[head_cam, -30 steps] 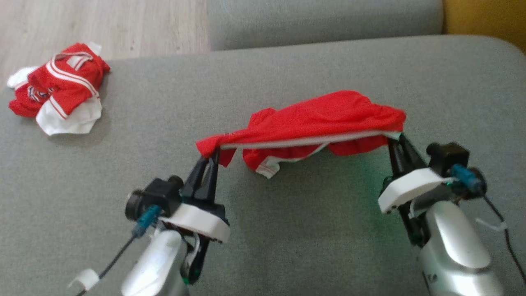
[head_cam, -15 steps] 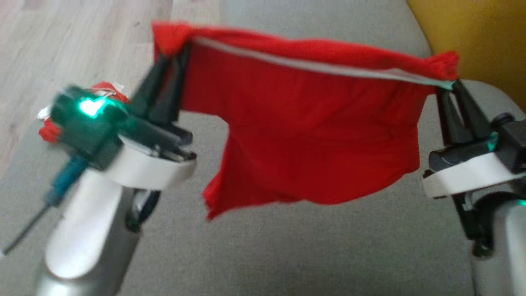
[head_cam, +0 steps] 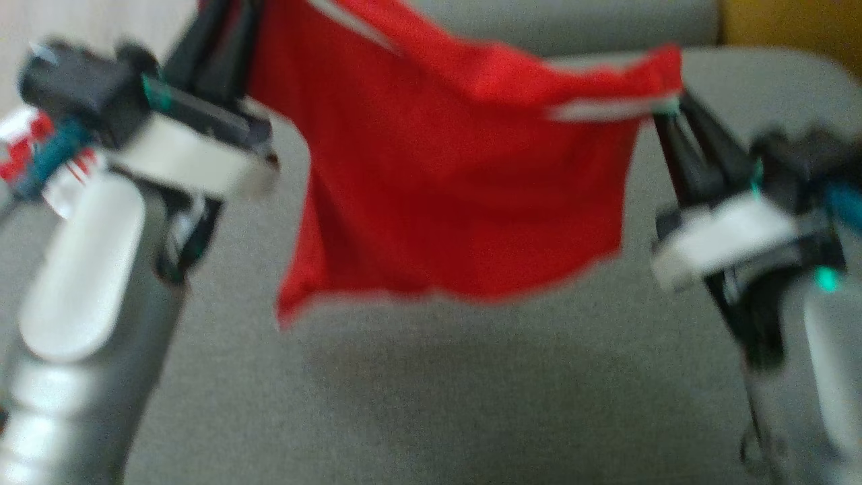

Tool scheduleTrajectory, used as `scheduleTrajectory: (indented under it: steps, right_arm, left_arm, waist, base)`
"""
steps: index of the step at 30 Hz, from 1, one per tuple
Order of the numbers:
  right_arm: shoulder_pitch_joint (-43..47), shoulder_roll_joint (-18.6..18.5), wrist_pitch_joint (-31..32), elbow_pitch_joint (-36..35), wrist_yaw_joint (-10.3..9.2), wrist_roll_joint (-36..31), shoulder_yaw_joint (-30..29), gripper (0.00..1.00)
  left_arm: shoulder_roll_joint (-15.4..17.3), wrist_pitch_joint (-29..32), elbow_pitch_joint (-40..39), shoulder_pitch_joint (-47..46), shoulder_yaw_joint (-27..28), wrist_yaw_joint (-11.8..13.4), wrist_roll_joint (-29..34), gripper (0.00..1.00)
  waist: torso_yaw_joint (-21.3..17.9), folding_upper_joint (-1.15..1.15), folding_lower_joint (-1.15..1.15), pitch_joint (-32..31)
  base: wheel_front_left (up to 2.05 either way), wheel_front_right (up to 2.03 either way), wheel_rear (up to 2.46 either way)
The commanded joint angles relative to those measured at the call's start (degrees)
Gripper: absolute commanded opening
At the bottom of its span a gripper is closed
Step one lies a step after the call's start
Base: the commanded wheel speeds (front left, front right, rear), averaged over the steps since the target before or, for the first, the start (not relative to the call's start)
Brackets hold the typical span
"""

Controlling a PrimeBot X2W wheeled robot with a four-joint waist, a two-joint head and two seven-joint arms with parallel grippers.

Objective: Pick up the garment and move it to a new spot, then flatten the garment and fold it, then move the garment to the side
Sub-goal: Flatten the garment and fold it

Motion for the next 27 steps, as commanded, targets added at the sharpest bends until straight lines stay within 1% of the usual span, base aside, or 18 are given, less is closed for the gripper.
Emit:
scheduleTrajectory:
  steps: [1, 2, 4, 7, 10, 12, 16, 19, 20, 23, 27]
  right_arm:
    - [-9.07, -0.24, -0.82, 1.60, 0.42, 0.53, 1.54, 0.00]
    - [-12.76, -0.09, -1.83, 4.90, 0.42, 0.39, 1.93, 0.00]
    - [-20.52, 0.31, -4.39, 11.85, 0.42, -1.33, 2.69, 0.00]
    - [-30.61, 3.50, -9.48, 23.01, 0.42, -2.34, 1.55, 0.00]
    - [-37.75, 5.50, -14.66, 33.30, 0.42, -4.51, -0.16, 0.00]
    - [-40.48, 6.28, -17.61, 39.36, 0.42, -5.86, -1.17, 0.00]
    - [-42.36, 6.86, -23.27, 48.38, 0.42, -7.82, -3.01, 0.00]
    - [-41.44, 6.91, -26.82, 53.09, 0.42, -6.80, -2.04, 0.00]
    - [-41.44, 6.91, -26.82, 53.09, 0.42, -6.80, -2.04, 0.00]
    - [-39.63, 6.93, -29.67, 55.60, 0.42, -5.52, -1.10, 0.00]
    - [-35.62, 6.94, -32.15, 56.40, 0.42, -4.26, -0.10, 0.00]
  left_arm:
    - [2.03, -0.99, 0.91, -7.25, 3.67, -0.23, -0.69, 0.00]
    - [1.54, -1.99, 3.14, -9.36, 4.47, -0.31, -1.54, 0.00]
    - [1.56, -4.11, 7.51, -14.05, 5.26, -0.52, -1.58, 0.00]
    - [0.88, -7.76, 13.68, -20.61, 5.29, -0.76, -0.95, 0.00]
    - [-0.42, -10.52, 19.34, -25.59, 4.42, -0.94, -0.53, 0.00]
    - [-1.20, -11.92, 23.02, -27.63, 3.32, -1.07, -0.20, 0.00]
    - [-3.19, -13.94, 28.49, -28.13, 1.14, -1.31, -1.33, 0.00]
    - [-4.13, -14.92, 30.69, -26.20, -1.40, -1.44, -2.62, 0.00]
    - [-4.13, -14.92, 30.69, -26.20, -1.40, -1.44, -2.62, 0.00]
    - [-4.48, -15.62, 29.99, -23.22, -3.97, -1.47, -5.61, 0.00]
    - [-3.09, -16.38, 26.77, -17.39, -4.80, -1.49, -9.12, 0.00]
  waist:
    - [-1.76, 0.00, 0.00, 8.66]
    - [-2.02, 0.00, 0.00, 10.38]
    - [-2.46, 0.00, 0.00, 13.75]
    - [-2.47, 0.00, 0.00, 17.44]
    - [-1.83, 0.00, 0.00, 20.36]
    - [-1.21, 0.00, 0.00, 21.76]
    - [-0.25, 0.00, 0.00, 23.75]
    - [0.15, 0.00, 0.00, 24.17]
    - [0.15, 0.00, 0.00, 24.17]
    - [-0.03, 0.00, 0.00, 23.84]
    - [-0.46, 0.00, 0.00, 21.76]
  base:
    - [0.00, 0.00, 0.00]
    - [0.00, 0.00, 0.00]
    - [0.00, 0.00, 0.00]
    - [0.00, 0.00, 0.00]
    - [0.00, 0.00, 0.00]
    - [0.00, 0.00, 0.00]
    - [0.00, 0.00, 0.00]
    - [0.00, 0.00, 0.00]
    - [0.00, 0.00, 0.00]
    - [0.00, 0.00, 0.00]
    - [0.00, 0.00, 0.00]
